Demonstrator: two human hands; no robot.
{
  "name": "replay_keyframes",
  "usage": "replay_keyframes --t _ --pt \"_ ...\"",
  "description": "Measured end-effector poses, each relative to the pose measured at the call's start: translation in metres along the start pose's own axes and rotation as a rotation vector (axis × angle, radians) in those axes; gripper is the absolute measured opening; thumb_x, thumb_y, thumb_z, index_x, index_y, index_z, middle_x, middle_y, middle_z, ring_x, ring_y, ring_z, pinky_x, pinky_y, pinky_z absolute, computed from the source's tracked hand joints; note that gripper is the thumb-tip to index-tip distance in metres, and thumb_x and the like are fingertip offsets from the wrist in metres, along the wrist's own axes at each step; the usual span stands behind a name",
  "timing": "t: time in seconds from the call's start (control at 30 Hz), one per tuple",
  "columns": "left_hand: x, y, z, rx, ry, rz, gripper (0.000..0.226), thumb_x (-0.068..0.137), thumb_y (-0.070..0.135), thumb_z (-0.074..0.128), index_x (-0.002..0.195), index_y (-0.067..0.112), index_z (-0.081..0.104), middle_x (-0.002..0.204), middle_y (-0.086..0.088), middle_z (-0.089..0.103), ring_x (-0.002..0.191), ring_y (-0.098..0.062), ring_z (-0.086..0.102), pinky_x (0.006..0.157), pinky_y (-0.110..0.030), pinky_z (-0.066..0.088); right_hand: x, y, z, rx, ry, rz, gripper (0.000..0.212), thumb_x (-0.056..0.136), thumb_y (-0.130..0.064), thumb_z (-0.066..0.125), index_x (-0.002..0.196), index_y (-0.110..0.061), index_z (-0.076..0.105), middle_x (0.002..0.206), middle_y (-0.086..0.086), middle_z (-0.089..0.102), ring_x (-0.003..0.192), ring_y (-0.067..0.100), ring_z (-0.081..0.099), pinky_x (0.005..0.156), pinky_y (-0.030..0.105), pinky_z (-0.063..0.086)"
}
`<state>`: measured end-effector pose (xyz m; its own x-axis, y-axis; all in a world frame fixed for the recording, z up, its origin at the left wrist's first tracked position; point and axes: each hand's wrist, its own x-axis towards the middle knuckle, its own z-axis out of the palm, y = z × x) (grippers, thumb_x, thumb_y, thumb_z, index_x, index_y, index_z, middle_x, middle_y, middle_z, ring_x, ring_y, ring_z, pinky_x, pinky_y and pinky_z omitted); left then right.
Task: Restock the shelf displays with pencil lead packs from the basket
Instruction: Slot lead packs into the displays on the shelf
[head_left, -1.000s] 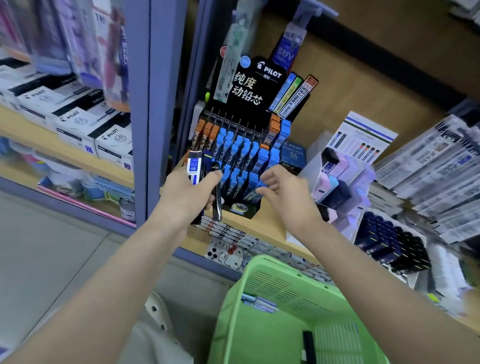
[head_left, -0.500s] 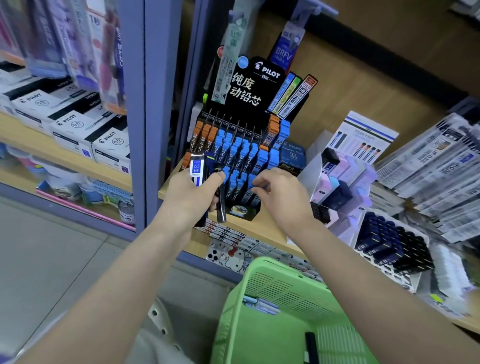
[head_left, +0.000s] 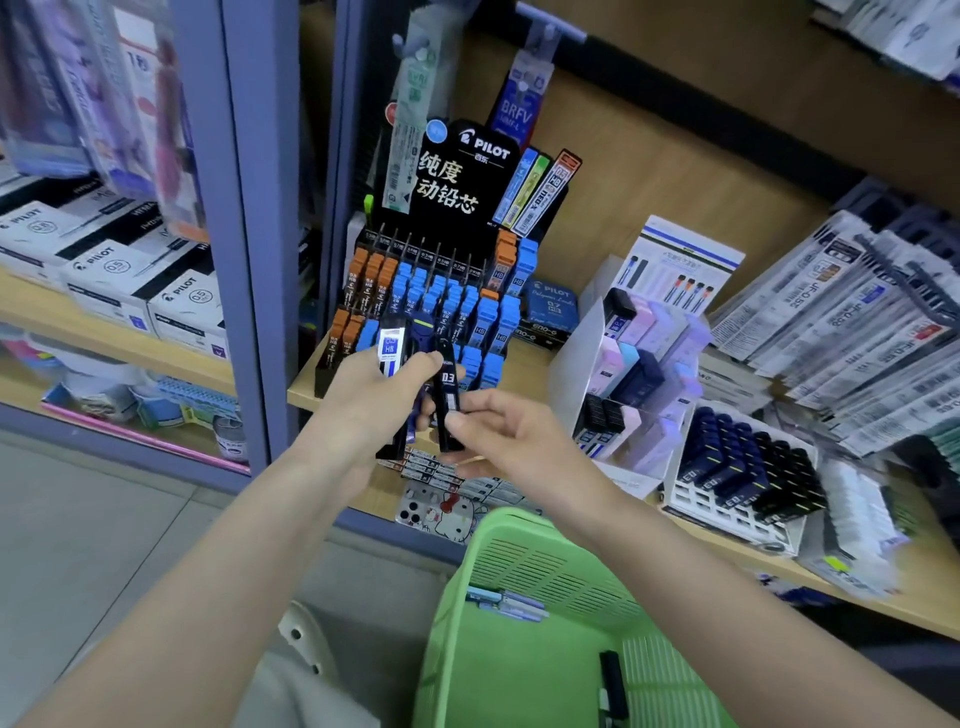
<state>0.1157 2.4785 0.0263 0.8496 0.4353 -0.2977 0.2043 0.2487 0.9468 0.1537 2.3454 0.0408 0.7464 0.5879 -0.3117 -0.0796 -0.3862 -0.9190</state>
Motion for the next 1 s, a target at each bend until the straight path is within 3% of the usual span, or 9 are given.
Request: replay_keyframes --t 0.07,0.2,0.3,0.37,0.47,0.6,0.73,0.83,1.0 --pt "-0.002 0.0 0.005 0.036 -0.023 0.012 0.021 0.092 0.022 0.056 0.086 0.007 0.068 0.052 0.001 0.053 0.046 -0.012 0.046 0.043 -0.017 0.038 -0.005 -0.001 -0.004 0.038 0.003 -0.006 0.005 0.092 -0.011 0.057 0.097 -0.014 0.058 0.083 0.001 0.066 0.064 0.005 0.065 0.066 0.017 0.055" --pt "-0.01 0.001 0.02 0.082 -0.046 0.044 0.016 0.091 0.018 0.059 0.077 0.01 0.059 0.054 -0.003 0.052 0.046 -0.013 0.043 0.034 -0.012 0.03 -0.015 0.005 -0.017 0.012 0.083 -0.006 0.007 0.09 -0.008 0.06 0.094 -0.01 0.055 0.092 0.014 0.065 0.066 0.008 0.064 0.066 0.017 0.055" --pt "-0.014 0.0 0.034 0.069 -0.103 0.045 0.015 0.091 0.025 0.061 0.082 0.013 0.064 0.056 -0.002 0.053 0.047 -0.012 0.045 0.038 -0.015 0.034 -0.027 0.012 -0.032 -0.026 0.172 -0.038 0.013 0.09 -0.007 0.058 0.088 -0.012 0.046 0.096 0.014 0.068 0.067 0.01 0.065 0.066 0.021 0.055" --pt "-0.016 -0.001 0.044 0.086 -0.133 0.049 0.02 0.091 0.03 0.061 0.087 0.011 0.067 0.053 0.001 0.054 0.046 -0.011 0.045 0.045 -0.018 0.038 -0.038 0.018 -0.043 -0.143 0.216 -0.083 0.016 0.092 -0.009 0.056 0.086 -0.016 0.043 0.089 0.002 0.069 0.067 0.006 0.063 0.064 0.022 0.052" --pt "-0.021 -0.004 0.062 0.068 -0.171 0.027 0.037 0.088 0.036 0.062 0.098 0.0 0.064 0.054 -0.001 0.053 0.051 -0.017 0.045 0.059 -0.027 0.039 -0.057 0.026 -0.059 -0.378 0.297 -0.162 0.021 0.092 -0.013 0.056 0.082 -0.024 0.042 0.084 -0.001 0.068 0.069 0.01 0.059 0.063 0.025 0.046" --pt "-0.031 -0.005 0.088 0.007 -0.263 -0.031 0.023 0.087 0.035 0.064 0.083 0.012 0.061 0.056 -0.001 0.054 0.05 -0.016 0.046 0.052 -0.023 0.039 -0.08 0.035 -0.079 -0.66 0.434 -0.26 0.017 0.094 -0.017 0.054 0.088 -0.024 0.04 0.085 0.004 0.061 0.064 0.015 0.051 0.058 0.026 0.04" --pt "-0.041 -0.007 0.113 0.013 -0.315 0.044 0.019 0.087 0.032 0.064 0.075 0.018 0.062 0.056 0.0 0.053 0.05 -0.014 0.045 0.05 -0.022 0.038 -0.1 0.043 -0.094 -0.521 0.391 -0.201 0.014 0.095 -0.029 0.049 0.107 -0.029 0.041 0.103 -0.006 0.057 0.091 0.004 0.054 0.075 0.017 0.041" --pt "-0.046 -0.009 0.135 0.02 -0.367 0.111 0.014 0.089 0.027 0.062 0.081 0.016 0.064 0.055 0.001 0.051 0.05 -0.014 0.043 0.052 -0.024 0.036 -0.114 0.047 -0.104 -0.351 0.404 -0.187 0.011 0.097 -0.026 0.046 0.106 -0.032 0.043 0.092 -0.013 0.058 0.075 -0.003 0.05 0.068 0.016 0.04" --pt "-0.051 -0.017 0.168 0.119 -0.471 0.164 0.011 0.09 0.021 0.061 0.089 0.01 0.064 0.054 0.0 0.052 0.047 -0.012 0.043 0.046 -0.018 0.037 -0.131 0.058 -0.135 -0.147 0.443 -0.106 0.014 0.091 -0.015 0.059 0.096 -0.027 0.055 0.089 0.001 0.069 0.071 -0.001 0.058 0.069 0.014 0.045"
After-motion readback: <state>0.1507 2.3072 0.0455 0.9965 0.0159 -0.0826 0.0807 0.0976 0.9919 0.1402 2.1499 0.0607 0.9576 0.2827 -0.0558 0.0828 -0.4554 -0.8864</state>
